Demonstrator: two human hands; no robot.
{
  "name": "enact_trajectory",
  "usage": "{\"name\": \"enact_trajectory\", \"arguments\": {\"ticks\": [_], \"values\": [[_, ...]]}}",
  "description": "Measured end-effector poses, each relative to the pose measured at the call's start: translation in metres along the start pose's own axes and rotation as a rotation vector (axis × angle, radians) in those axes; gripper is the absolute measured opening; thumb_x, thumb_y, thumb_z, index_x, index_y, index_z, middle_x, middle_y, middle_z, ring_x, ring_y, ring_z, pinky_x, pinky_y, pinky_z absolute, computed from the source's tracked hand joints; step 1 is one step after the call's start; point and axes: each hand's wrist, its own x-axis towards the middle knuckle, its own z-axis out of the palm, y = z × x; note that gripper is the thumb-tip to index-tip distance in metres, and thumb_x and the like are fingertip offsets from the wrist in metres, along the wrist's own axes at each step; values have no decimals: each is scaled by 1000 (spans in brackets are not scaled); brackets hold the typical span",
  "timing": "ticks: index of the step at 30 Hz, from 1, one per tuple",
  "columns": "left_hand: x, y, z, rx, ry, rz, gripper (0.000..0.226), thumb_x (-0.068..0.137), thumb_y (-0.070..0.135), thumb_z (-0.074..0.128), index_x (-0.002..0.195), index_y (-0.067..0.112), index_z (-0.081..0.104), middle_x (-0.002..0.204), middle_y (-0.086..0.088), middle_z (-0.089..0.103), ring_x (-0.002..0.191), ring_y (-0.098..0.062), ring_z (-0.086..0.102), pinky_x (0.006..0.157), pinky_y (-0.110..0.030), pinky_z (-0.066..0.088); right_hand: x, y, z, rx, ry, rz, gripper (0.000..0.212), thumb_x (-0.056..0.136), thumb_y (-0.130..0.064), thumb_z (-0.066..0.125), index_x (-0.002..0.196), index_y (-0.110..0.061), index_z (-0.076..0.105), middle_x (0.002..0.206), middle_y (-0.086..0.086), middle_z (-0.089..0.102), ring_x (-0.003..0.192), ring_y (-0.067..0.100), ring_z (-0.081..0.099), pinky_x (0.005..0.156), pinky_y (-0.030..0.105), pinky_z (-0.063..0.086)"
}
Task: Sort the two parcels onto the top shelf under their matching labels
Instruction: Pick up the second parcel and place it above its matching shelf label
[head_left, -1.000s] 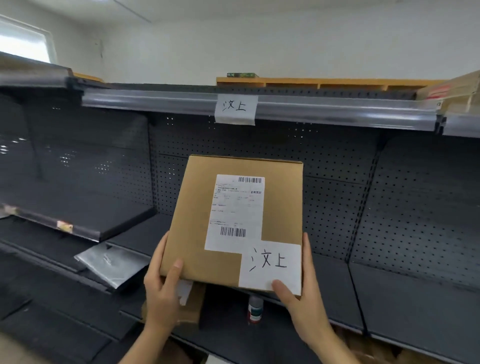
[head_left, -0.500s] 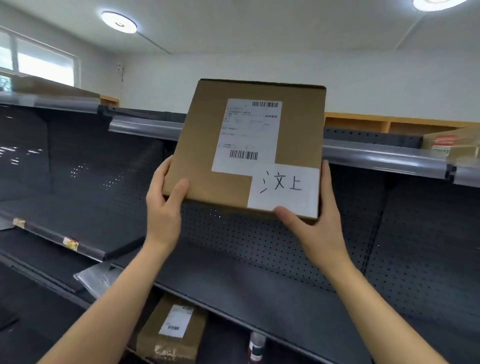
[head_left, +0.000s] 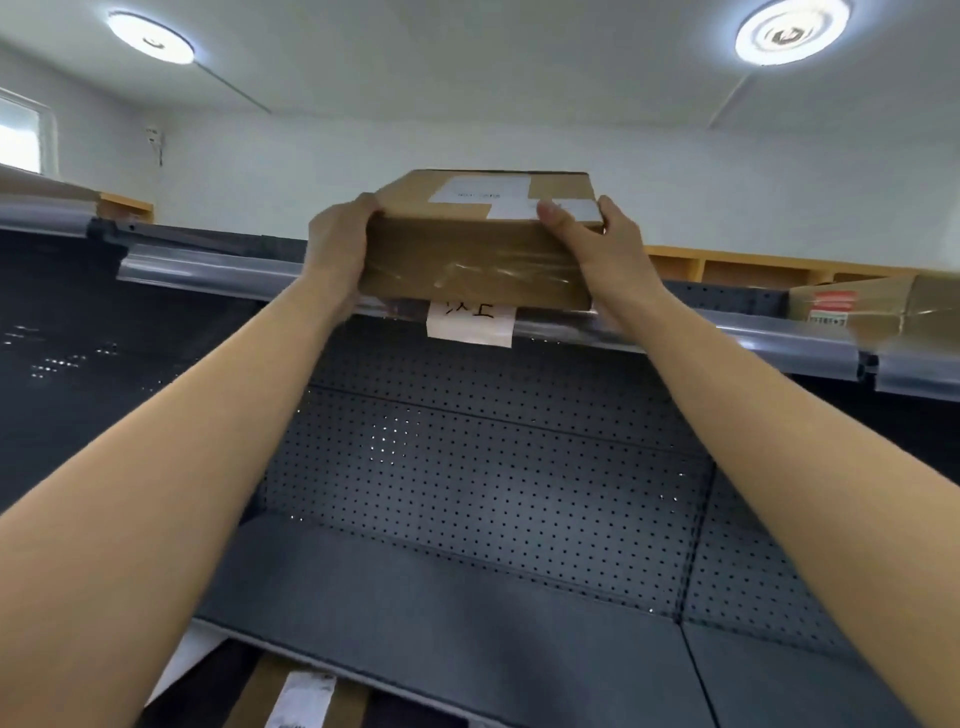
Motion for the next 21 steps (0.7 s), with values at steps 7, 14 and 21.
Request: {"name": "enact_trajectory", "arguments": {"ticks": [7,14,21], "values": [[50,4,19,6,-87,-101,32,79,39,63,102,17,60,90,-6,60,84,-25,63,80,-45,61,60,15,6,57,11,193,98,62,-70,75,134,-9,49,121,9,64,108,28,65,97,45,53],[77,-6,32,151,-176,-221,22,79,34,61,91,16,58,81,-5,61,67,-23,63,75,-38,58,89,36,2,62,-42,414,75,66,-60,82,118,-9,60,122,12,69,106,29,70,96,46,56],[94,-14,36,241,-376,-291,26,96,34,59,90,9,56,94,-8,65,81,-24,69,80,-46,60,97,45,-4,58,-83,474,40,80,-44,78,96,-11,63,89,6,71,77,21,72,69,36,62]]}}
